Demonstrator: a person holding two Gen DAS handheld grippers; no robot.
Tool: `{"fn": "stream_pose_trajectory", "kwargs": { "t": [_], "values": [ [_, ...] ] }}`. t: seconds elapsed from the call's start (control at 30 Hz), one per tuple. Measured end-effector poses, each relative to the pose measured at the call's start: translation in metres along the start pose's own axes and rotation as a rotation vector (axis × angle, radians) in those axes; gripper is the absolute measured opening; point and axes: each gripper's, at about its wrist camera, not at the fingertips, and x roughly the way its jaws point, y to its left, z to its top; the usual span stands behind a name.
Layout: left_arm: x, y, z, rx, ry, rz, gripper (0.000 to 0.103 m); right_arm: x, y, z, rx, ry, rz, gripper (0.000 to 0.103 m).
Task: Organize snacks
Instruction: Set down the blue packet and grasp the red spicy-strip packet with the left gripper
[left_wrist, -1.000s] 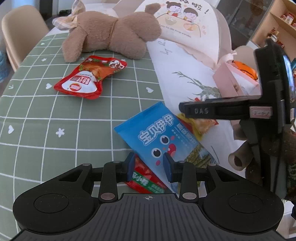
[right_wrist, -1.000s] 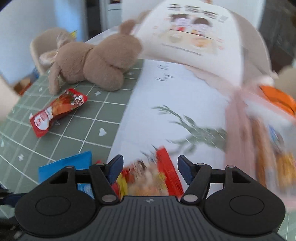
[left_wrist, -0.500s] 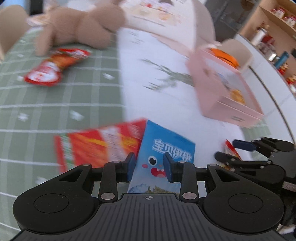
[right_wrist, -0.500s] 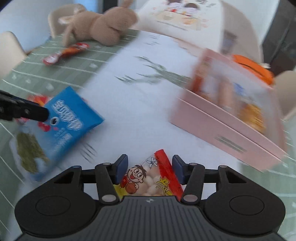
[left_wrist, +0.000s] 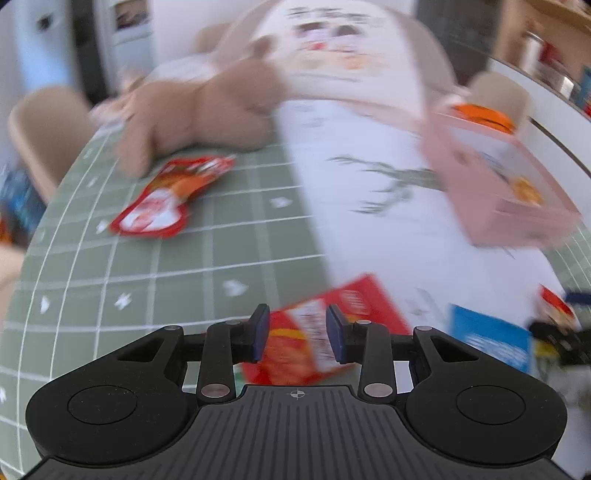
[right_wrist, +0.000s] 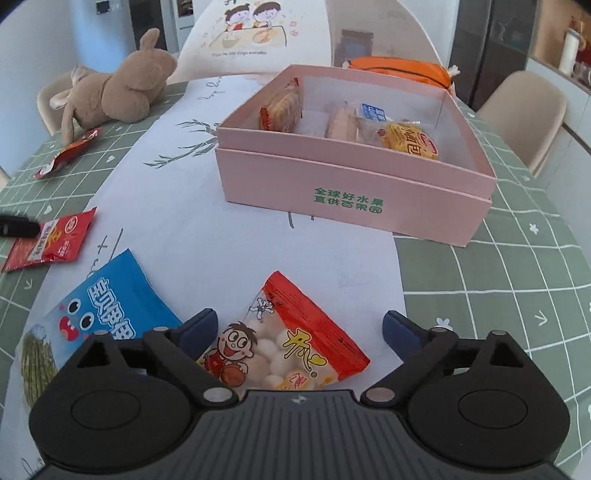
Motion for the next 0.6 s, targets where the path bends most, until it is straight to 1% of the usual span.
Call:
{"fn": "stream_pose_trajectory", "kwargs": {
  "t": [0.07,0.13,0.2,0.23,0.3,0.33,0.37,0.43,0.5,0.53,0.6],
  "values": [
    [0.008,0.015,-0.002,-0.074,0.023,-0.002,0.037,0.003,-0.001,0.0,0.002,-0.009,-0.004,0.103],
    [0.007,0.02,-0.009,-0.122,0.024,-0.035,0.039,0.005,-0.001,0.0,-0.001,-0.015,-0.003,0.103],
    [0.002,0.016,-0.017,-0.123,0.02,-0.076,0.039,0.003,-0.001,-0.003,-0.002,-0.027,-0.002,0.103],
    [-0.001,0.013,-0.02,-0.118,0.027,-0.106,0.039,0.002,0.0,-0.005,-0.002,-0.043,-0.002,0.103],
    [-0.006,0.01,-0.026,-0.124,0.056,-0.203,0.039,0.001,0.0,-0.012,0.001,-0.085,-0.005,0.103],
    [-0.011,0.008,-0.029,-0.113,0.059,-0.248,0.039,0.001,0.001,-0.015,0.003,-0.105,-0.007,0.103],
    [-0.017,0.006,-0.032,-0.087,0.045,-0.263,0.039,0.001,0.001,-0.016,0.005,-0.118,-0.009,0.103],
    [-0.027,-0.001,-0.034,0.015,0.01,-0.248,0.039,0.0,0.001,-0.017,0.007,-0.129,-0.009,0.103],
    [-0.032,-0.012,-0.032,0.146,0.003,-0.203,0.039,0.0,0.001,-0.017,0.008,-0.133,-0.009,0.103],
    [-0.031,-0.017,-0.03,0.213,0.012,-0.176,0.039,0.0,0.001,-0.017,0.008,-0.135,-0.009,0.103],
    [-0.023,-0.029,-0.023,0.31,0.029,-0.115,0.039,0.0,0.001,-0.018,0.008,-0.137,-0.009,0.103]
  ]
}}
